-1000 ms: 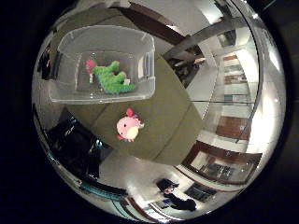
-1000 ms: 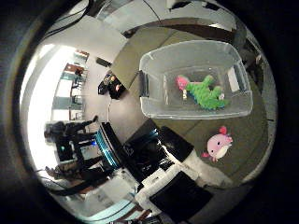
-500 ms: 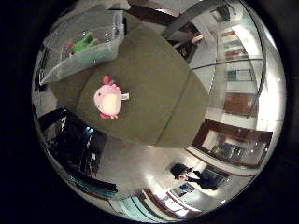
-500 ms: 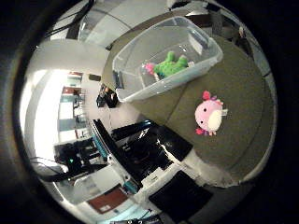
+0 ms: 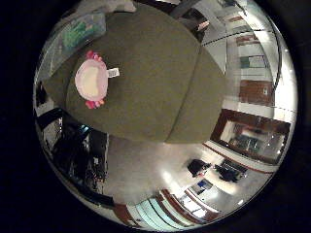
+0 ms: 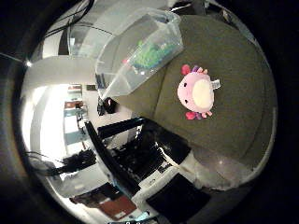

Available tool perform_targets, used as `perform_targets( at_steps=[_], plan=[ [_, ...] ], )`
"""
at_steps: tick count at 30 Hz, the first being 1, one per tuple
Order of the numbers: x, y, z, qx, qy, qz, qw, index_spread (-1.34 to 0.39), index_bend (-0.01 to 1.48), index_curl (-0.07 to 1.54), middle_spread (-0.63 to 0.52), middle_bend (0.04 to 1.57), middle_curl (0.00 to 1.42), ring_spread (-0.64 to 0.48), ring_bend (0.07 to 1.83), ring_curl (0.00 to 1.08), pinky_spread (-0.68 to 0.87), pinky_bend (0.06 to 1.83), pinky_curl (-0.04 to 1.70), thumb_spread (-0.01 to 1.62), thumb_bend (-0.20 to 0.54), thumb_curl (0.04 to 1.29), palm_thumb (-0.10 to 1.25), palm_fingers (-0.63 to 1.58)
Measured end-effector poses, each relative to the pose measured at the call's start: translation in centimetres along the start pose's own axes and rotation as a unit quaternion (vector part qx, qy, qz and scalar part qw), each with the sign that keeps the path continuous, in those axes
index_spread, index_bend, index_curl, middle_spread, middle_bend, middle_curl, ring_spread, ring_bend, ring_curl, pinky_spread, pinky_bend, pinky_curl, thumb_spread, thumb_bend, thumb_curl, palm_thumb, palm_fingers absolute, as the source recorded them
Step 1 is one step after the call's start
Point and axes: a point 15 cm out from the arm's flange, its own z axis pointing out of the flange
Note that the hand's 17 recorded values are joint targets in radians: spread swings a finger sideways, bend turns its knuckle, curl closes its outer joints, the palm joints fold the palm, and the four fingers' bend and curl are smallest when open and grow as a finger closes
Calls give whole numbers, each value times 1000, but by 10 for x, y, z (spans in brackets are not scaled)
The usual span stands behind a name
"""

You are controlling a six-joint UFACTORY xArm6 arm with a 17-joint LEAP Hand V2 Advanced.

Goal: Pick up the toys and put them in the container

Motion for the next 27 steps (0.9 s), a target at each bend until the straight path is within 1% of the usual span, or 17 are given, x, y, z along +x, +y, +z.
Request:
perform_targets(
  at_steps=[5, 17, 24, 27],
  plan=[
    [-4, -1, 31, 1, -5, 6, 1000, -370, 167, 283, 15, 197, 335, 125, 377, 238, 327, 761, 1, 1101, -22, 316, 571, 120],
    [-41, 1, 96, -31, -41, 10, 999, -352, 166, 288, 34, 196, 331, 144, 367, 246, 329, 746, 1, 1099, -22, 313, 568, 116],
    [-51, 11, 120, -47, -58, 17, 997, -343, 168, 291, 35, 195, 326, 147, 361, 249, 329, 743, 1, 1099, -22, 312, 568, 119],
    [-43, 4, 124, -44, -55, 19, 997, -343, 168, 292, 35, 196, 325, 147, 360, 251, 330, 741, 1, 1099, -22, 312, 568, 118]
  ],
)
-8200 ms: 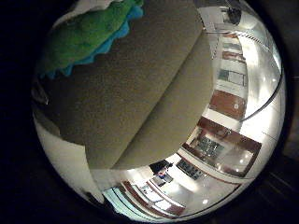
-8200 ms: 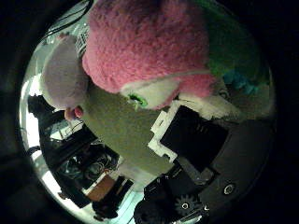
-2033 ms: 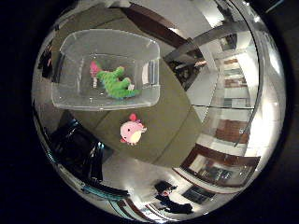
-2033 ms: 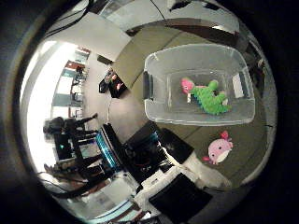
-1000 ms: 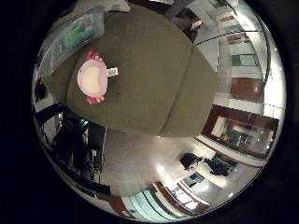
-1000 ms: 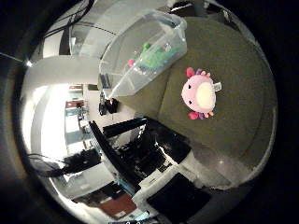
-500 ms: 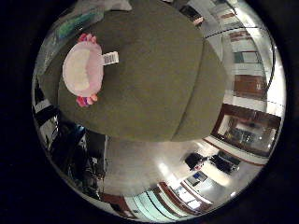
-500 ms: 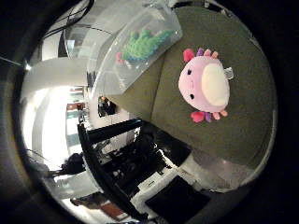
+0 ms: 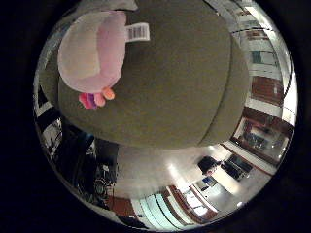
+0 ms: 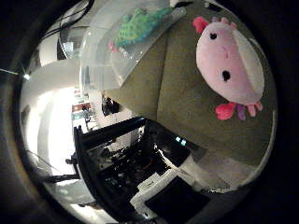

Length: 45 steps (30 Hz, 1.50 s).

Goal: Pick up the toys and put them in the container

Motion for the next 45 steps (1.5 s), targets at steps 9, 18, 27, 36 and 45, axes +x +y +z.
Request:
perform_targets(
  at_steps=[9, 18, 27, 36, 45],
  plan=[
    [12, -12, 18, 4, 3, 3, 1000, -343, 170, 297, 26, 191, 322, 155, 361, 251, 343, 721, 9, 1101, -20, 313, 573, 112],
    [10, -20, 16, 8, 9, -3, 1000, -344, 174, 302, 26, 191, 316, 158, 353, 249, 347, 706, 18, 1093, -22, 311, 587, 120],
    [14, -38, 16, 16, 20, -3, 1000, -347, 176, 311, 23, 192, 316, 149, 333, 245, 350, 677, 21, 1088, -20, 314, 607, 138],
    [18, -55, 21, 34, 37, -4, 999, -334, 177, 313, -35, 281, 351, 82, 336, 243, 348, 618, -4, 1082, -17, 321, 646, 285],
    [21, -59, 25, 47, 48, -7, 998, -339, 188, 348, -167, 402, 414, -87, 412, 252, 269, 606, -17, 1068, -18, 332, 698, 566]
  ],
)
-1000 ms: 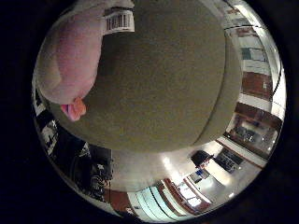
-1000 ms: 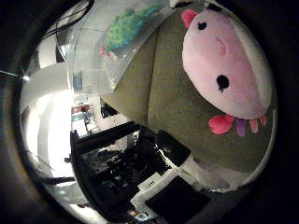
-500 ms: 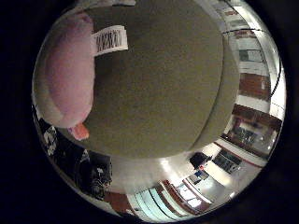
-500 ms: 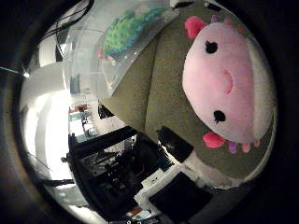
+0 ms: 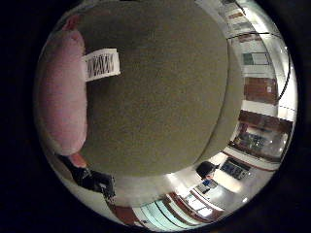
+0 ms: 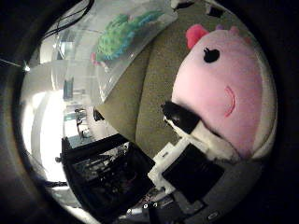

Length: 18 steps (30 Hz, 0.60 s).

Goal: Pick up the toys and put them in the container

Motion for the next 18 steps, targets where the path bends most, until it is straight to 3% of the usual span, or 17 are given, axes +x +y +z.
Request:
perform_targets(
  at_steps=[6, 9, 12, 18],
  plan=[
    [8, -8, -2, 18, 17, -3, 1000, -417, 218, 428, -298, 508, 536, -298, 717, 376, -168, 864, 1, 1054, -19, 347, 746, 879],
    [10, -7, -2, 18, 17, -3, 1000, -466, 262, 488, -338, 569, 602, -333, 792, 421, -325, 995, 26, 1047, -21, 353, 757, 1016],
    [10, -7, -2, 18, 17, -5, 1000, -496, 331, 594, -357, 646, 692, -338, 872, 490, -412, 1097, 75, 1039, -18, 363, 782, 1078],
    [11, -10, -4, 23, 22, -7, 999, -515, 495, 780, -343, 787, 812, -316, 1033, 577, -390, 1276, 207, 1022, -17, 378, 823, 1199]
  ],
)
